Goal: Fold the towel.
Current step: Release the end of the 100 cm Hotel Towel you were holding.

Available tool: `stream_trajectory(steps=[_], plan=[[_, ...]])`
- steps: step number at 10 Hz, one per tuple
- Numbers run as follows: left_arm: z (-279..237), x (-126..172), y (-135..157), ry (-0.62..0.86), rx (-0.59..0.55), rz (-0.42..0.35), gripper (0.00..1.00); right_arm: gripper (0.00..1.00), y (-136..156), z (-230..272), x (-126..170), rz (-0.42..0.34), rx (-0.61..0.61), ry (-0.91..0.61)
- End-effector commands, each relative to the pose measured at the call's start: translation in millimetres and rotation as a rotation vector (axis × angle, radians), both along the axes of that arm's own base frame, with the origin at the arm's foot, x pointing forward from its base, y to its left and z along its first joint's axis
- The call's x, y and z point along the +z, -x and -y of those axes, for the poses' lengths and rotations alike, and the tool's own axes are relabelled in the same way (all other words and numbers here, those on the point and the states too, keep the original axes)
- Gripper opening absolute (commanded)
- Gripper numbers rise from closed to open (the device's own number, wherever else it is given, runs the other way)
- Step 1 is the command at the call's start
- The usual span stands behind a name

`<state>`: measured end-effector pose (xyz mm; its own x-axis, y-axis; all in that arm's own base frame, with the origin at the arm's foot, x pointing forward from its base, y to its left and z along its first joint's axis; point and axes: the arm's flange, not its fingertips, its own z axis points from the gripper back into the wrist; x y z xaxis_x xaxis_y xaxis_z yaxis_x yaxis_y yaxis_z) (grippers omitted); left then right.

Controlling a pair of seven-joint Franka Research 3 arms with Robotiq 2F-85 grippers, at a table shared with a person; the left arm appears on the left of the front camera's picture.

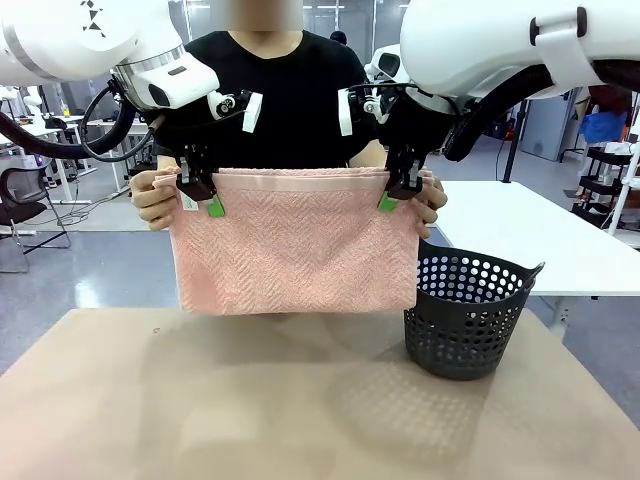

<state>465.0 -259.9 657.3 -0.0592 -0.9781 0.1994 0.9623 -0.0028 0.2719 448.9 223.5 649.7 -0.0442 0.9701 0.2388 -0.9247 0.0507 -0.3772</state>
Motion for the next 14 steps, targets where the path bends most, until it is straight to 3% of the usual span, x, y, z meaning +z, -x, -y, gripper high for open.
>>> stream_trajectory(steps=[1,10,11,12,13,14], plan=[[-2,2,0,0.002,0.003,0.005,0.0,0.0,0,1,0,0.001,0.001,-0.001],[-2,2,0,0.002,0.003,0.005,0.0,0.0,0,1,0,0.001,0.001,-0.001],[0,0,0,0.0,0.0,0.0,0.38,0.1,0,0,0,0.0,0.0,0.0],[1,5,1,0.0,-0.004,0.014,0.36,0.44,0,3,4,0.007,-0.026,-0.028],[0,10,2,0.006,0.015,0.019,0.69,0.49,3,3,9,0.012,-0.041,-0.047],[-2,19,5,0.018,0.021,0.026,0.68,0.83,10,1,20,0.025,-0.045,-0.063]])
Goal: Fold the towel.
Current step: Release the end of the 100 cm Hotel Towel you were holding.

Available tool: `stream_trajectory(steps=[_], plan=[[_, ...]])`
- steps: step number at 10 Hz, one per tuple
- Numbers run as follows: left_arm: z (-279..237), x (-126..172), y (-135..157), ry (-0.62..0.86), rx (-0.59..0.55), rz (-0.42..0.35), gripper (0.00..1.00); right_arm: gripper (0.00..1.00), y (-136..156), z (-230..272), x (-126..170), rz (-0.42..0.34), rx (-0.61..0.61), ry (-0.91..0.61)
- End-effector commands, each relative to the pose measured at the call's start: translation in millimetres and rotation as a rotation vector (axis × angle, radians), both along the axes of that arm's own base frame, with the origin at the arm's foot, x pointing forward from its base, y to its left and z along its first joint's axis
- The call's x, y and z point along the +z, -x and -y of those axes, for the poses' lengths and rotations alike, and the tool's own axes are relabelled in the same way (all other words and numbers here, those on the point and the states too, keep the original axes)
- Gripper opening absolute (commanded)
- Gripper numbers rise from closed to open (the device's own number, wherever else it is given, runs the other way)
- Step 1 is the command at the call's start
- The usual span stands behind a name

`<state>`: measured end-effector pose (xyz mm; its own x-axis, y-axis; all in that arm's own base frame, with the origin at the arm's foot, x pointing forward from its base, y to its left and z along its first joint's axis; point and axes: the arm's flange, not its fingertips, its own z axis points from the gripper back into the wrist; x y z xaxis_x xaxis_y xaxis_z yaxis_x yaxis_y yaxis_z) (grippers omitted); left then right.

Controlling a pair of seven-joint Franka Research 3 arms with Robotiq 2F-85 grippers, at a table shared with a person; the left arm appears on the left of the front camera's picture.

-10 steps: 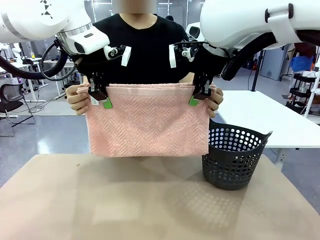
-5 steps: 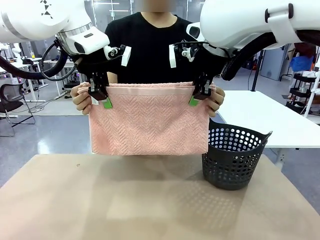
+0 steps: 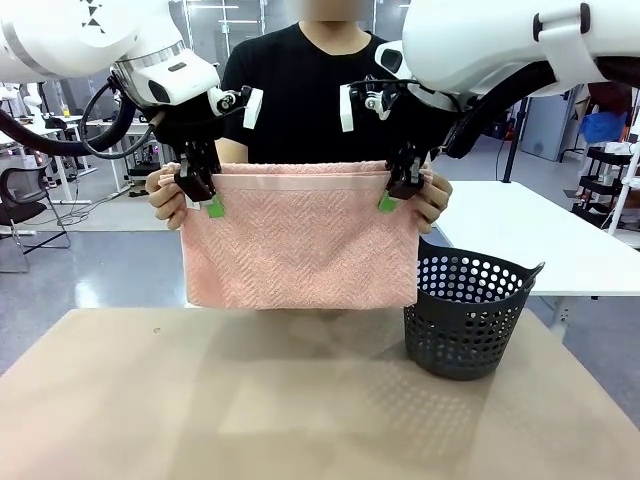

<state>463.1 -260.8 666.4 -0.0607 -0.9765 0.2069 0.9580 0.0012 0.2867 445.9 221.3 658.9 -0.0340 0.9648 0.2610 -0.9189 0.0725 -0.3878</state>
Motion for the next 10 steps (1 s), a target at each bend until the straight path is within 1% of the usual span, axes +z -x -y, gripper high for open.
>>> stream_trajectory(steps=[1,2,3,4,5,6,7,8,9,10], plan=[[-3,21,8,0.011,0.022,0.022,1.0,0.87,13,-3,23,0.012,-0.045,-0.05],[-4,35,14,0.025,0.038,0.03,0.98,1.0,19,-3,35,0.015,-0.062,-0.052],[-6,49,21,0.038,0.079,0.035,1.0,1.0,28,-2,50,0.02,-0.079,-0.064],[-13,65,32,0.06,0.147,0.047,1.0,1.0,41,3,68,0.021,-0.121,-0.106],[-23,79,44,0.089,0.227,0.051,1.0,0.82,54,12,83,0.013,-0.201,-0.146],[-37,90,56,0.121,0.327,0.039,1.0,0.9,65,27,94,-0.011,-0.295,-0.184],[-58,100,67,0.169,0.424,0.026,1.0,1.0,73,46,103,-0.01,-0.389,-0.207],[-85,109,76,0.216,0.53,0.038,1.0,1.0,82,68,109,0.006,-0.473,-0.234],[-118,115,89,0.23,0.667,0.073,1.0,1.0,92,94,114,0.014,-0.565,-0.277],[-141,117,98,0.232,0.738,0.101,1.0,1.0,95,116,115,-0.008,-0.629,-0.319]])
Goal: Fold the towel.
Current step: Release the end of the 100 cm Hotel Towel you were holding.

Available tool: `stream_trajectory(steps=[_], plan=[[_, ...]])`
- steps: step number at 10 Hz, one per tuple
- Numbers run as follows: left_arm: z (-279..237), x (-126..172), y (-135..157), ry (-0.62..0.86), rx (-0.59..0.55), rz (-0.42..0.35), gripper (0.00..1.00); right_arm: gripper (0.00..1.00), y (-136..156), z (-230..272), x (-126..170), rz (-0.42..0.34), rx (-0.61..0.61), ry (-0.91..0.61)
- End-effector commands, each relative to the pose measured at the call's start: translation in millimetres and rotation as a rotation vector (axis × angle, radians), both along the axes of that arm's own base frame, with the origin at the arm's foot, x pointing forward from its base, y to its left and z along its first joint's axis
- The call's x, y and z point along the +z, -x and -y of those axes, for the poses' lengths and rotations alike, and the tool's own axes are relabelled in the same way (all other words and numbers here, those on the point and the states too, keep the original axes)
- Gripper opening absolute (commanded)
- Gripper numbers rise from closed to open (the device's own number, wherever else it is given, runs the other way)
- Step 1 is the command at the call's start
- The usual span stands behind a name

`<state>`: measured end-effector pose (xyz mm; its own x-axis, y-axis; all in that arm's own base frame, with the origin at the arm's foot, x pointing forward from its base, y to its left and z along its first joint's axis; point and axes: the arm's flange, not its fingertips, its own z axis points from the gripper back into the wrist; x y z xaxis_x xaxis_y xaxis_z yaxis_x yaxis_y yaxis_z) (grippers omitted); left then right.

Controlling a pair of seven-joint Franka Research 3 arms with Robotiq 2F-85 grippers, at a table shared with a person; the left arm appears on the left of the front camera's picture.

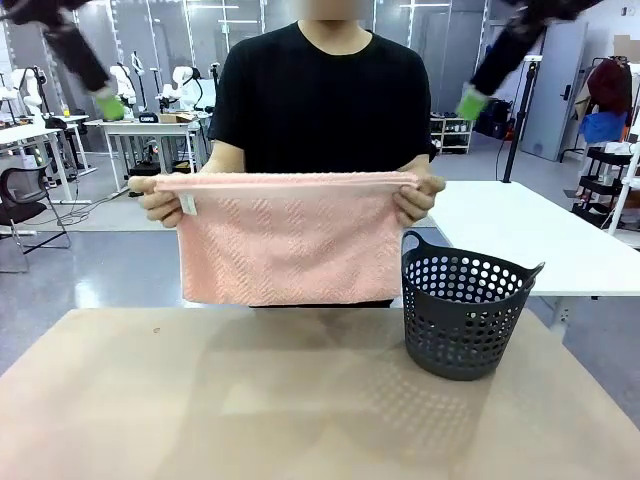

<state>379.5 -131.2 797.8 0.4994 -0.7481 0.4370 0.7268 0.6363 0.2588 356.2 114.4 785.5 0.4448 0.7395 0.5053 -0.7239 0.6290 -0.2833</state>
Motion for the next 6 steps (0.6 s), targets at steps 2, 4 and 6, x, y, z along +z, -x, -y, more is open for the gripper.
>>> stream_trajectory(steps=[2,4,6], plan=[[-39,-21,18,0.009,0.182,-0.028,1.0,1.0,5,44,-8,-0.047,-0.216,-0.095],[-64,-25,15,0.069,0.243,-0.053,1.0,1.0,6,67,-8,-0.05,-0.294,-0.134],[-67,-25,14,0.064,0.226,-0.027,1.0,1.0,2,67,-13,-0.065,-0.288,-0.114]])
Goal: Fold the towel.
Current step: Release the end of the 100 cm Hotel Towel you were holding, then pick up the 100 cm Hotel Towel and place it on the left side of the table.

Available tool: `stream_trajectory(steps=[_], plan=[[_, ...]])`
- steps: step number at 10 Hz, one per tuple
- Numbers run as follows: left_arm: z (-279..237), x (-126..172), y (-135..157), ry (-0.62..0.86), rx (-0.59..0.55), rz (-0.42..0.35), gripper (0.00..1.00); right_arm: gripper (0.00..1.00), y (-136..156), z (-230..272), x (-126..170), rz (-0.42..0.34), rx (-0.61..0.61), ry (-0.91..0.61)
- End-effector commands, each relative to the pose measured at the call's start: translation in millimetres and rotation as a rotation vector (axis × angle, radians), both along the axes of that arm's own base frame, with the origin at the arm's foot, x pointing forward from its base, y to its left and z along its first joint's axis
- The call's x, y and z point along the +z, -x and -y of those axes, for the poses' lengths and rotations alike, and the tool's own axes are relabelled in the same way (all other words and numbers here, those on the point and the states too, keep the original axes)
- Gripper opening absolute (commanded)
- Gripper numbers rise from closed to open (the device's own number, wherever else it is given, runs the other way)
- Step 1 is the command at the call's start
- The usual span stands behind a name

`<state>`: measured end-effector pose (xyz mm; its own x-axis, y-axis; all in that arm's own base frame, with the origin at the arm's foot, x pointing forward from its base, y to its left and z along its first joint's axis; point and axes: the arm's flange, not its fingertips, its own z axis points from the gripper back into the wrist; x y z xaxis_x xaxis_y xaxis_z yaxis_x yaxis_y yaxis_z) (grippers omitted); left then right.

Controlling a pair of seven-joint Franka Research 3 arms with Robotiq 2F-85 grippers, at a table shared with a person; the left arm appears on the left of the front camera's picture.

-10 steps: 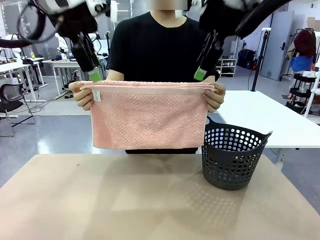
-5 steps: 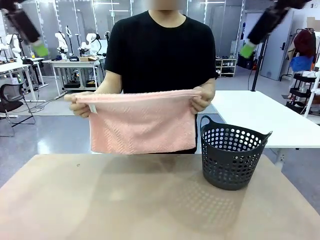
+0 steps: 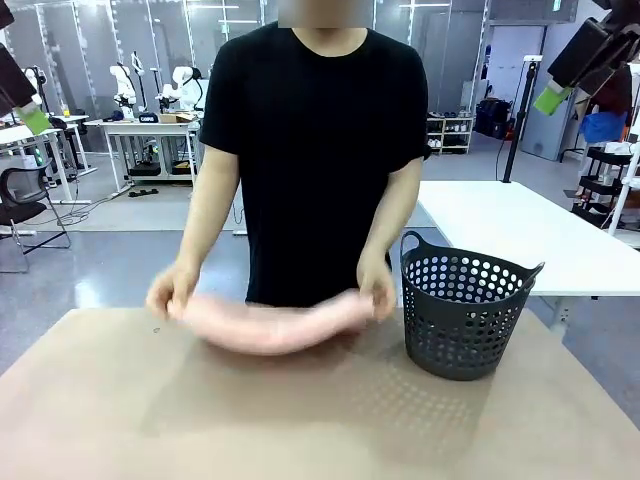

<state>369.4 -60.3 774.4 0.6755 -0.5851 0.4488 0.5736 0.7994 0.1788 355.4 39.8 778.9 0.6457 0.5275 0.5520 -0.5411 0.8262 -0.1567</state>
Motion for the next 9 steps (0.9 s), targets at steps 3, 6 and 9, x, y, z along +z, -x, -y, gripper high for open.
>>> stream_trajectory(steps=[3,6,9], plan=[[1.0,0.7,0.6,-0.002,-0.003,0.0,1.0,1.0,0.7,0.6,1.7,0.004,0.003,0.001],[1.0,0.7,0.6,-0.002,-0.003,0.0,1.0,1.0,0.7,0.6,1.7,0.004,0.003,0.001],[1.0,0.7,0.6,-0.002,-0.003,0.0,1.0,1.0,0.7,0.6,1.7,0.004,0.003,0.001]])
